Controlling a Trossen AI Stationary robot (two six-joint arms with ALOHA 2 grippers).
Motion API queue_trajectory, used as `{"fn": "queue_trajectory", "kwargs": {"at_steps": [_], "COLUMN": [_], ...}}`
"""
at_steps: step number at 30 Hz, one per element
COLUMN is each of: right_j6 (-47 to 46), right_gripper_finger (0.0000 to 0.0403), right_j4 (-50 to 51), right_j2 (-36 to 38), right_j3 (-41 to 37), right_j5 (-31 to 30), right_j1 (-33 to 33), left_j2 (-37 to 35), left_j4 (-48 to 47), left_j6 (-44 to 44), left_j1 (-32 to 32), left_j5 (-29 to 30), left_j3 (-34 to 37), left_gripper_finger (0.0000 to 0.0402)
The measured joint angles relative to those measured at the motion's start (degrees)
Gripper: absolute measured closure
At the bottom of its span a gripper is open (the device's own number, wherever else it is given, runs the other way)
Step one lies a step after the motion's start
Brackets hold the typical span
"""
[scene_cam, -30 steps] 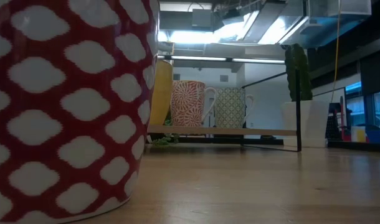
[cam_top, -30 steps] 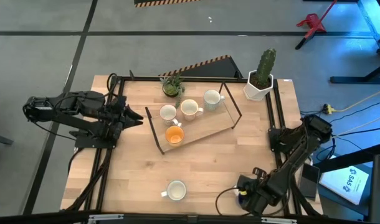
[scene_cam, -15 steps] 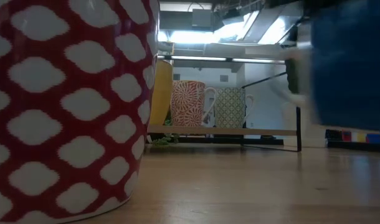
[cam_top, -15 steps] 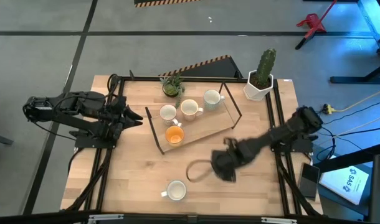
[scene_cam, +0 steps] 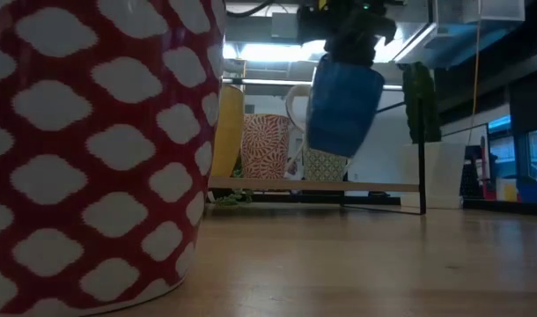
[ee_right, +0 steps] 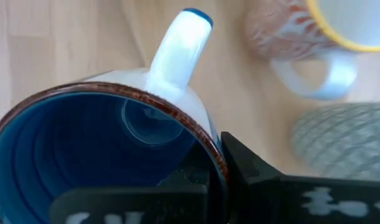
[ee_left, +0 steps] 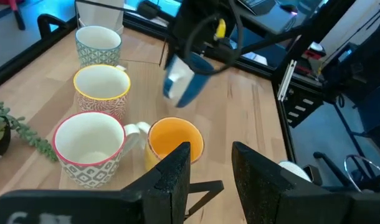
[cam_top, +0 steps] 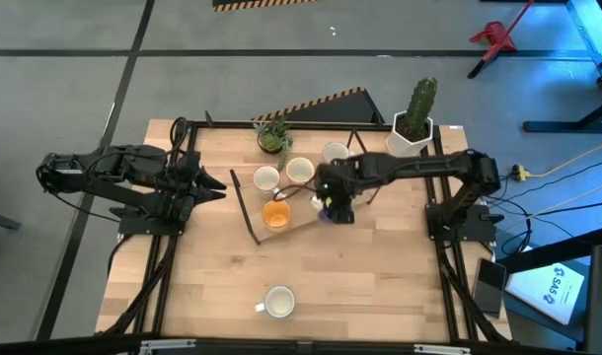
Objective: Place coffee mugs
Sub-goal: Put the blue mug on the shelf
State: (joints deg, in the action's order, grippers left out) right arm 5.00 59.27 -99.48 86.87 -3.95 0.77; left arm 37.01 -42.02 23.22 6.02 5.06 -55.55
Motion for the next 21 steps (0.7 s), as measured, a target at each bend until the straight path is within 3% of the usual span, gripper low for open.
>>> {"fn": "queue_trajectory", "kwargs": {"at_steps": [10, 21], "right_j6": [11.3, 16.7], "right_gripper_finger": [0.0402, 0.0403], "right_j4": [-3.6, -11.3], "right_j2": [-2.0, -4.2], "right_j3": [0.4, 0.4], "right_j5": [0.0, 2.8], "right_j1": [3.5, 5.1], "left_j2": [0.0, 0.0], "left_j4": [0.0, 0.0], "left_j6": [0.4, 5.1], "left_j1": [0.0, 0.0], "left_j5": [0.5, 5.9], "left_j3": [0.0, 0.0], "left_gripper_finger": [0.0289, 0.0289]}}
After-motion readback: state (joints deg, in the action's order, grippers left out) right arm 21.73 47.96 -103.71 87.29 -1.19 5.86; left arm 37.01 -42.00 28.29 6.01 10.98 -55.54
